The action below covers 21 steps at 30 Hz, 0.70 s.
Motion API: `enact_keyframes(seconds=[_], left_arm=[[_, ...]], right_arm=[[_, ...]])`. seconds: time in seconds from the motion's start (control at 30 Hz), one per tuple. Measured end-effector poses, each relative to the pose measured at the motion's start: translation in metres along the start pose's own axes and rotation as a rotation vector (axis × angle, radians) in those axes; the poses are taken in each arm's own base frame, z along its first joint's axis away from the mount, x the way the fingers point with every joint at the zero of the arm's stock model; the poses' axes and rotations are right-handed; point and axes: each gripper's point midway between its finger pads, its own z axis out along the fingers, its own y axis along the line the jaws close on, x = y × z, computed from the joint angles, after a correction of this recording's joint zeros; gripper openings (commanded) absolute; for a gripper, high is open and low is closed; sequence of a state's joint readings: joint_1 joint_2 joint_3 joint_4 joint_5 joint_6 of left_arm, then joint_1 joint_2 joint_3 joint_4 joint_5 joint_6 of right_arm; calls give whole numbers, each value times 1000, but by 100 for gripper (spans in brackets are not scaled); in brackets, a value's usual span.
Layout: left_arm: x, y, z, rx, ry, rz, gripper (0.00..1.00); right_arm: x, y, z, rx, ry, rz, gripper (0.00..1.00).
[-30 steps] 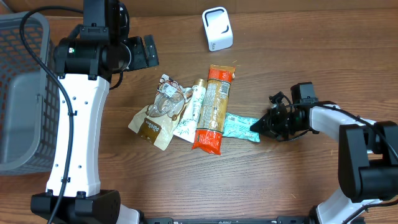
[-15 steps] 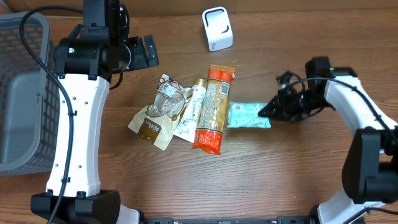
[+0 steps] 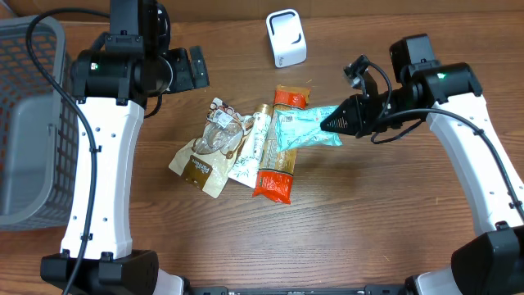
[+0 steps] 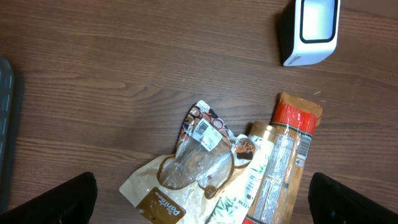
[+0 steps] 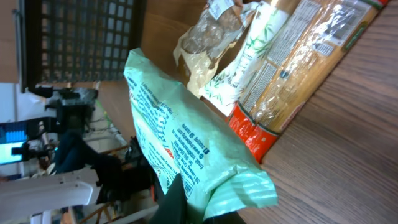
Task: Scan the item barcode
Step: 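Lift the green wipes pack with the right gripper up to the white scanner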
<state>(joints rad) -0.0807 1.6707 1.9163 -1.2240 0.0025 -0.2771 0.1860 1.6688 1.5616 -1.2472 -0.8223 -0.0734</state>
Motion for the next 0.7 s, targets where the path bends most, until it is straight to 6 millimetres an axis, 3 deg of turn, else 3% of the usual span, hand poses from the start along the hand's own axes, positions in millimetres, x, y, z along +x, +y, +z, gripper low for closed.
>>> enact_keyframes(seconds=[0.17,0.33,0.43,0.53,0.6,0.7], left_arm=[[0,0,0,0,0,0,100],[0,0,0,0,0,0,100],[0,0,0,0,0,0,100],[0,0,0,-1,0,0,100],[0,0,0,0,0,0,100],[0,0,0,0,0,0,100]], right_arm=[[-7,-1,0,128,-16,81,4],[-37,9,-22,305,-139,84,4],[-64,15,-42,420,-238,56,4],[-97,6,-51,557,-331,23,4],[-122,-8,-47,654,-393,-20,4],[-163,-38,-26,840,-462,-121,4]])
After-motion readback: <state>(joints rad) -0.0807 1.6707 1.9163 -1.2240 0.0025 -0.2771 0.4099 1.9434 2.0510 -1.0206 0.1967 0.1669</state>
